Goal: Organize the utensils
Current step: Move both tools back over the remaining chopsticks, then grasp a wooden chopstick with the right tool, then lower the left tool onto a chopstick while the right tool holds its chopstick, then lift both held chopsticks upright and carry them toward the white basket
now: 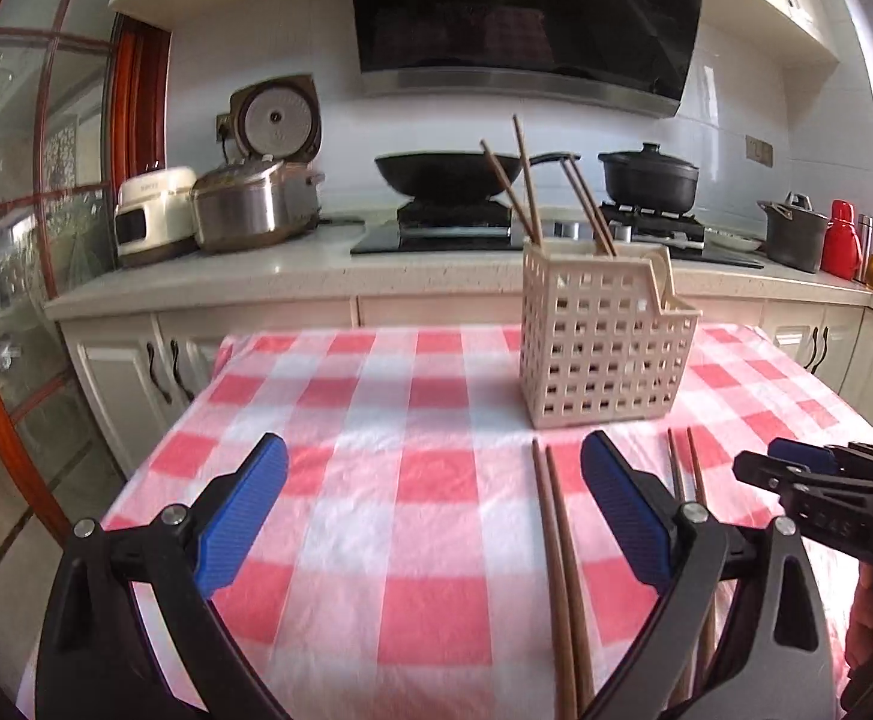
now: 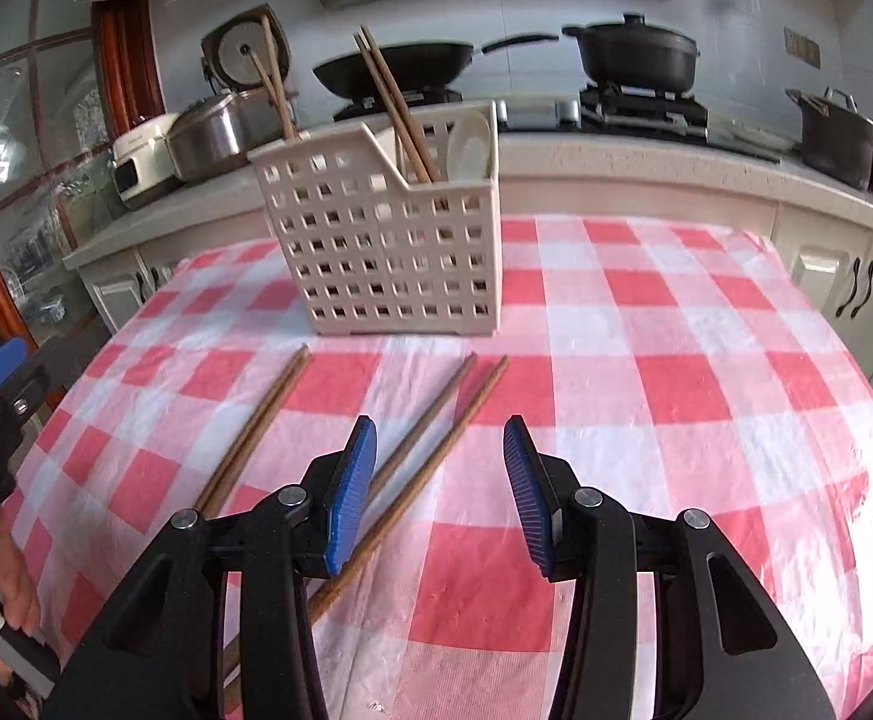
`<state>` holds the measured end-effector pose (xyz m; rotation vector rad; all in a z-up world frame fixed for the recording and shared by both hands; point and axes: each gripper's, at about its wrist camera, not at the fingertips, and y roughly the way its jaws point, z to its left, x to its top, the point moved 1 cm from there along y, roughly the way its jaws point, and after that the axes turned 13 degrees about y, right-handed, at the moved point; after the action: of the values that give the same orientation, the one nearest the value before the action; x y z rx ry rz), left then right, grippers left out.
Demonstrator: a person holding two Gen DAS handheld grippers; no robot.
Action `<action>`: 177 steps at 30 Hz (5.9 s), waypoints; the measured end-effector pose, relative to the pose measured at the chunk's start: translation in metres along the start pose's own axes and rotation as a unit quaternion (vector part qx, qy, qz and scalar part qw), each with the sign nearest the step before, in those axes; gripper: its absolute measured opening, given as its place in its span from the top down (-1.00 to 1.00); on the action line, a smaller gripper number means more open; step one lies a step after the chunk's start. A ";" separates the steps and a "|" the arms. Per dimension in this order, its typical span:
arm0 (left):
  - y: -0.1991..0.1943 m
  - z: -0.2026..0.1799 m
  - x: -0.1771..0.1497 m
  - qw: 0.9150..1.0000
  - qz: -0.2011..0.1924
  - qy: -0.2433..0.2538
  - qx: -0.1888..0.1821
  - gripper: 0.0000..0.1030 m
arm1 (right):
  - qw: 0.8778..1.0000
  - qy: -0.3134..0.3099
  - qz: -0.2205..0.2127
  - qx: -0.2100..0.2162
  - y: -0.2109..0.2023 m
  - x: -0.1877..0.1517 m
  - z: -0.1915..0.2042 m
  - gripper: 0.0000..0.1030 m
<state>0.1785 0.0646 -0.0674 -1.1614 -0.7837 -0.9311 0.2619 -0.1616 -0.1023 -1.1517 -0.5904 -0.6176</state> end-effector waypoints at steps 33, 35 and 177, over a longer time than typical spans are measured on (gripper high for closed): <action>0.007 0.011 -0.024 0.999 0.034 -0.030 -0.008 -0.84 | 0.994 0.004 0.086 -0.070 0.053 0.004 0.005 0.81; 0.008 0.014 -0.025 0.999 0.036 -0.038 -0.009 -0.84 | 0.995 0.016 0.087 -0.052 0.048 0.003 -0.004 0.88; -0.070 -0.005 0.046 0.992 -0.104 0.011 -0.067 0.89 | 0.977 -0.068 -0.189 0.065 -0.120 0.025 0.022 0.89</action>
<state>0.1347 0.0416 0.0004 -1.1980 -0.8454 -1.1821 0.1910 -0.1779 -0.0006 -0.9686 -0.9668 -0.8139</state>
